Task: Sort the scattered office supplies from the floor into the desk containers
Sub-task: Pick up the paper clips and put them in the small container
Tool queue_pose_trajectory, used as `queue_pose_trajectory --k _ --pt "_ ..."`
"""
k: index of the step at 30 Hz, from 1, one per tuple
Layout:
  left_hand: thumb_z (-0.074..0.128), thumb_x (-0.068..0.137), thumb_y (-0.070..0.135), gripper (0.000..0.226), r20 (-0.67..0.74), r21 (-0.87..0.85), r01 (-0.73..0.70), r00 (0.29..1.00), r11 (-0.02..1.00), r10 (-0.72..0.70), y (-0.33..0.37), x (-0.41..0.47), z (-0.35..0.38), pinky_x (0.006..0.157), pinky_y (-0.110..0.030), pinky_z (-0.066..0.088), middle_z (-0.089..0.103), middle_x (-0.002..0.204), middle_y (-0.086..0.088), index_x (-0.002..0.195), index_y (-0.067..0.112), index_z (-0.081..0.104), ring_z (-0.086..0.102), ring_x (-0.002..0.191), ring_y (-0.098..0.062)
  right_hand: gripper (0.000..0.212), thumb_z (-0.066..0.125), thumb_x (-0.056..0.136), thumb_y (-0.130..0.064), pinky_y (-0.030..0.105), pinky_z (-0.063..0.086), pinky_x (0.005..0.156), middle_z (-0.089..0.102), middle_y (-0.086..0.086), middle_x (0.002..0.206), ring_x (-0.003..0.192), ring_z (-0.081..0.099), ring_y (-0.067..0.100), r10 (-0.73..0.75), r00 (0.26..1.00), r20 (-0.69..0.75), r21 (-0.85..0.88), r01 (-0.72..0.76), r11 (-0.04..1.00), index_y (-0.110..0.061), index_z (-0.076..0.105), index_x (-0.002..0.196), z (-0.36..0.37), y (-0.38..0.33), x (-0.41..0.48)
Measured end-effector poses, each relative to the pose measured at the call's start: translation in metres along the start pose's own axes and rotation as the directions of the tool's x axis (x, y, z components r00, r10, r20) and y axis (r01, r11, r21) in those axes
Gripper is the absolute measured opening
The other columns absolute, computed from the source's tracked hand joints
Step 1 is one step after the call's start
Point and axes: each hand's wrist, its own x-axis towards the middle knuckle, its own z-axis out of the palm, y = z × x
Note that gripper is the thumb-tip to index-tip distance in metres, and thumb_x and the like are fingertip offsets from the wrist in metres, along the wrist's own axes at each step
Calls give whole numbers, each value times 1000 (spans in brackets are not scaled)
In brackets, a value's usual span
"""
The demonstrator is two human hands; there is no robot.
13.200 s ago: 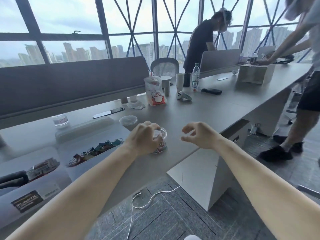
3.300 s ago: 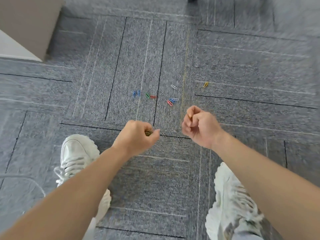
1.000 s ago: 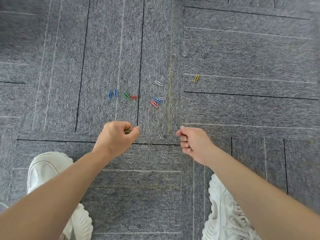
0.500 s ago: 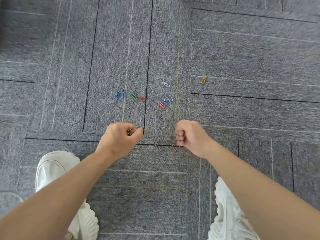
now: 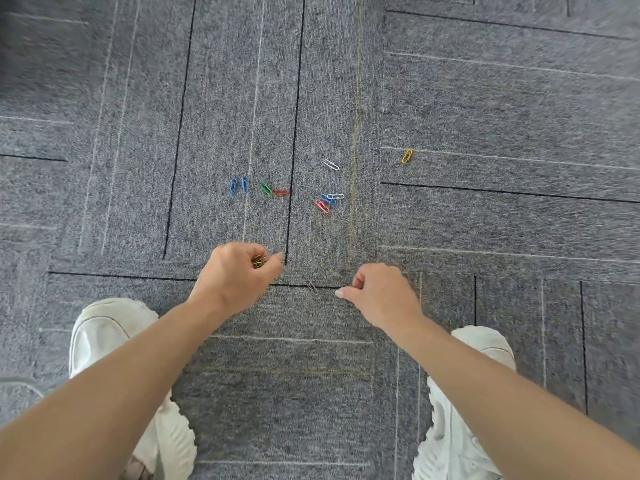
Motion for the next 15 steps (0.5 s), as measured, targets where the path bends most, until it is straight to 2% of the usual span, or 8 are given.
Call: queue_pose_trajectory --k 2,4,6,7,10,13,15 --pt "61 93 35 50 2 -1 1 1000 1000 -1 -1 0 0 35 -19 27 47 48 -3 64 -6 56 34 41 -18 29 68 91 -37 29 56 59 62 -3 57 44 50 9 -9 999 34 18 9 1000 -19 61 69 0 -4 5" --pt "61 94 34 51 4 -1 0 1000 1000 0 -1 0 1 34 -18 26 50 49 -7 63 -6 56 32 39 -16 28 67 92 -24 28 55 58 63 4 56 43 49 14 16 996 90 116 -26 993 -9 66 68 1 -7 6" --pt "61 94 34 50 5 -7 1 1000 1000 0 -2 0 1 34 -17 27 50 48 -5 60 -2 55 32 38 -14 24 66 89 -19 28 56 58 68 13 61 46 51 16 47 996 72 181 -60 982 -6 67 69 1 -5 4" --pt "61 94 35 49 4 -8 1 1000 1000 0 -2 0 1 35 -19 29 47 46 -1 57 2 54 32 38 -14 21 67 89 -21 29 57 59 69 10 63 48 54 15 54 998 34 167 -59 984 -10 67 71 1 -3 3" --pt "61 92 36 48 6 -3 3 1000 1000 -3 -5 -1 0 35 -19 29 44 43 4 53 10 52 33 38 -13 17 68 89 -32 33 57 61 65 -3 64 58 63 14 13 998 -66 7 -13 1000 -22 60 77 -1 0 -1" --pt "62 93 34 49 17 1 18 1000 1000 -18 -7 -1 0 34 -17 26 45 44 2 58 1 55 32 37 -13 15 61 93 -29 29 55 53 62 -3 64 56 63 14 -66 995 -76 -154 53 987 -16 65 86 4 -7 -5" --pt "62 93 35 50 13 7 24 1000 1000 -24 -7 0 0 34 -19 27 44 45 2 60 -1 55 33 38 -14 16 55 95 -24 33 58 55 60 -1 64 55 62 17 -123 991 -53 -276 104 955 -12 64 88 11 -11 -6"
